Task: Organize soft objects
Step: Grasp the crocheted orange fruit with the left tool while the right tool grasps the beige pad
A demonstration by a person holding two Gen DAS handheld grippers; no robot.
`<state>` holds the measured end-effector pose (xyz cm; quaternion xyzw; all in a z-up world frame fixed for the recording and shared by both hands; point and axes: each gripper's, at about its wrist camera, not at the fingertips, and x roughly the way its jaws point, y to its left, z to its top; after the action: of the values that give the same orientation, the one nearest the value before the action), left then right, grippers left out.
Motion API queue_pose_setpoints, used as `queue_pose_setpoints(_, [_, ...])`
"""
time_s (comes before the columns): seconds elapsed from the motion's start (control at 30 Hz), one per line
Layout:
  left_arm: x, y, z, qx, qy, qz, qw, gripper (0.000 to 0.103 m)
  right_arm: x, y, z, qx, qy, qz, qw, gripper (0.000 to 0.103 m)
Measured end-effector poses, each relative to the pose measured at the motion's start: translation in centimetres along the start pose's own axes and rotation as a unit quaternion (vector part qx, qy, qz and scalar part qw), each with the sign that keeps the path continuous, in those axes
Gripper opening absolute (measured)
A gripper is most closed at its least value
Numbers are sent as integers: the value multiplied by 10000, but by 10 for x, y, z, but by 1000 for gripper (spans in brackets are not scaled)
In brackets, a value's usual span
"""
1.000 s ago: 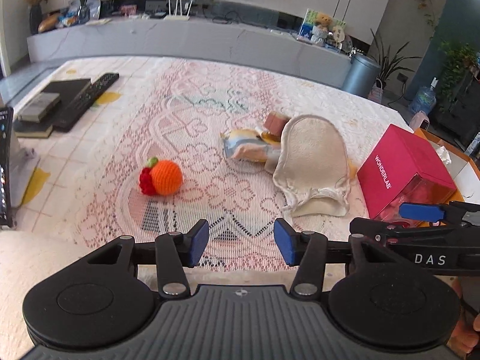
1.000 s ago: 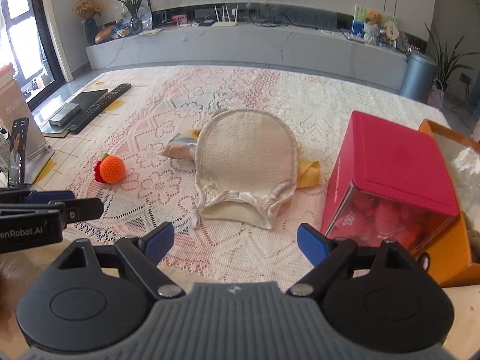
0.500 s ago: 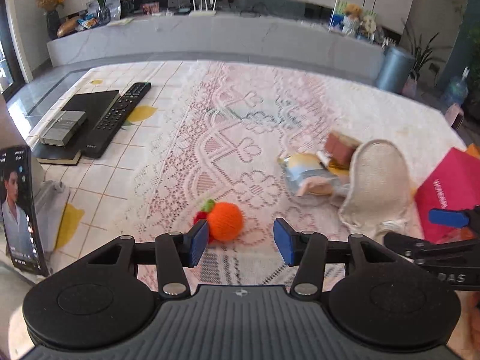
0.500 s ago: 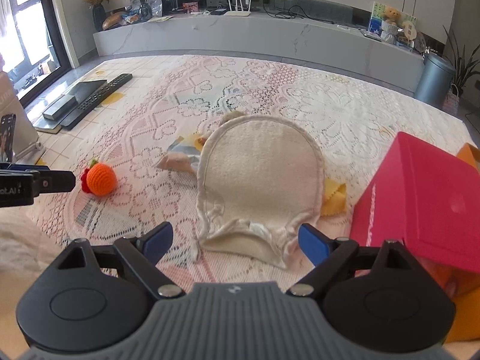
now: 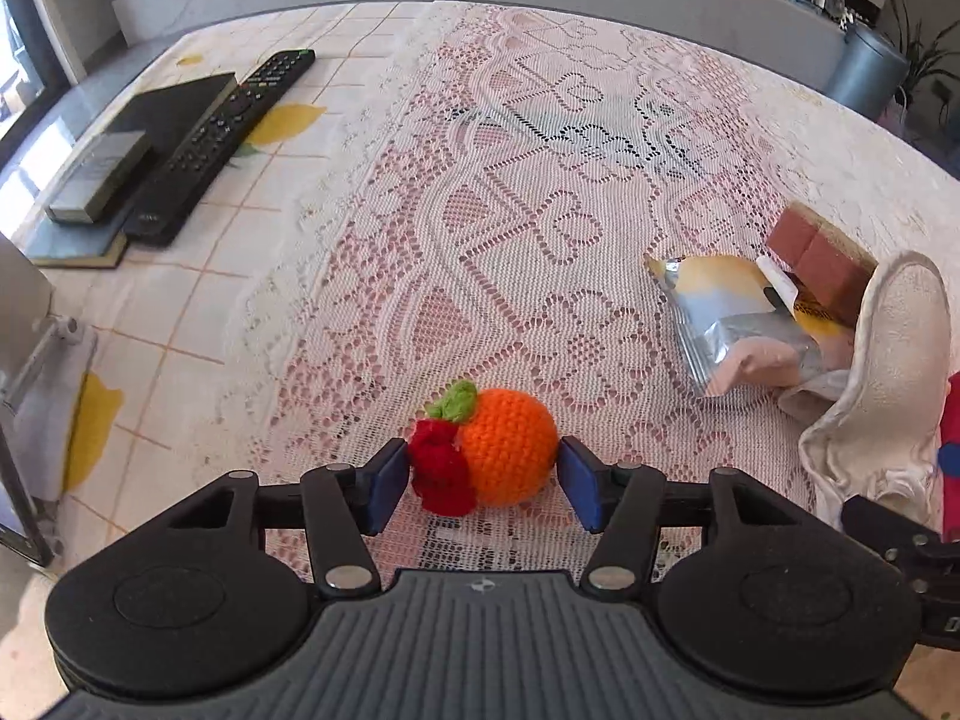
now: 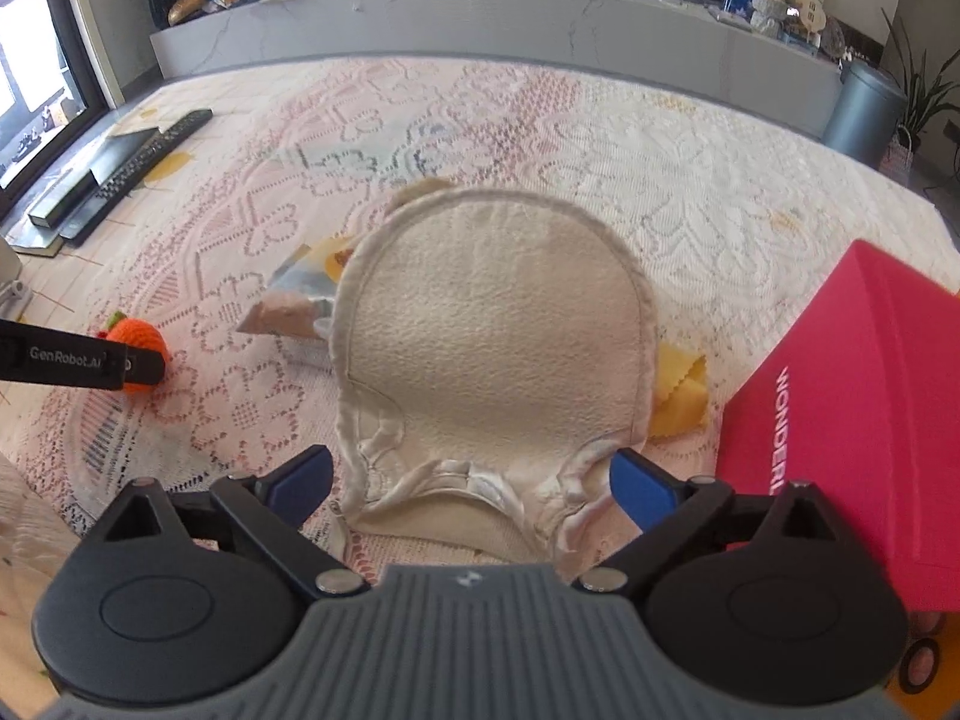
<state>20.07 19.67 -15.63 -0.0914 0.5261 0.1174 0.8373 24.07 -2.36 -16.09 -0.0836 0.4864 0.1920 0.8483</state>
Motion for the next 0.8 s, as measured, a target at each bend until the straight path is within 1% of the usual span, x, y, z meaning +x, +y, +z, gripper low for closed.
queue_pose_setpoints(0.03, [-1,-1,0,-6,-40,-28,10000,61,3,1,1,-1,51,13,10000,97])
queue_pose_setpoints(0.17, [-4,-4,-3,48,-151,-12,9999,60,13,3,2,-33,125,-39,9999,97])
queue_pose_setpoints(0.27, [-12,-3,-5,4,-311,-101,9995,59,17,2,0,21,162,-85,9998,97])
queue_pose_setpoints(0.33, [-24,-4,-7,-93,-458,-246,9986,59,19,-1,-2,118,174,-70,9998,97])
queue_pose_setpoints(0.43, [-43,-10,-12,-248,-612,-667,9956,59,18,-6,-6,292,101,13,9995,95])
queue_pose_setpoints(0.47, [-47,-14,-15,-267,-627,-787,9946,59,17,-7,-7,321,87,28,9994,91])
queue_pose_setpoints(0.53, [-53,-24,-23,-278,-635,-990,9927,59,16,-7,-9,343,67,40,9994,88])
queue_pose_setpoints(0.6, [-55,-33,-30,-272,-640,-1137,9911,59,13,-7,-11,396,29,14,9992,80])
queue_pose_setpoints(0.63, [-54,-36,-33,-255,-642,-1190,9905,59,11,-8,-12,435,9,21,9991,78])
queue_pose_setpoints(0.7, [-52,-42,-39,-190,-591,-1209,9907,59,6,-9,-15,487,-54,17,9988,67])
queue_pose_setpoints(0.73, [-50,-44,-42,-146,-562,-1193,9912,59,3,-9,-16,488,-94,-3,9988,64])
queue_pose_setpoints(0.8, [-51,-46,-46,-124,-552,-1157,9917,59,-6,-8,-19,449,-222,-36,9987,47])
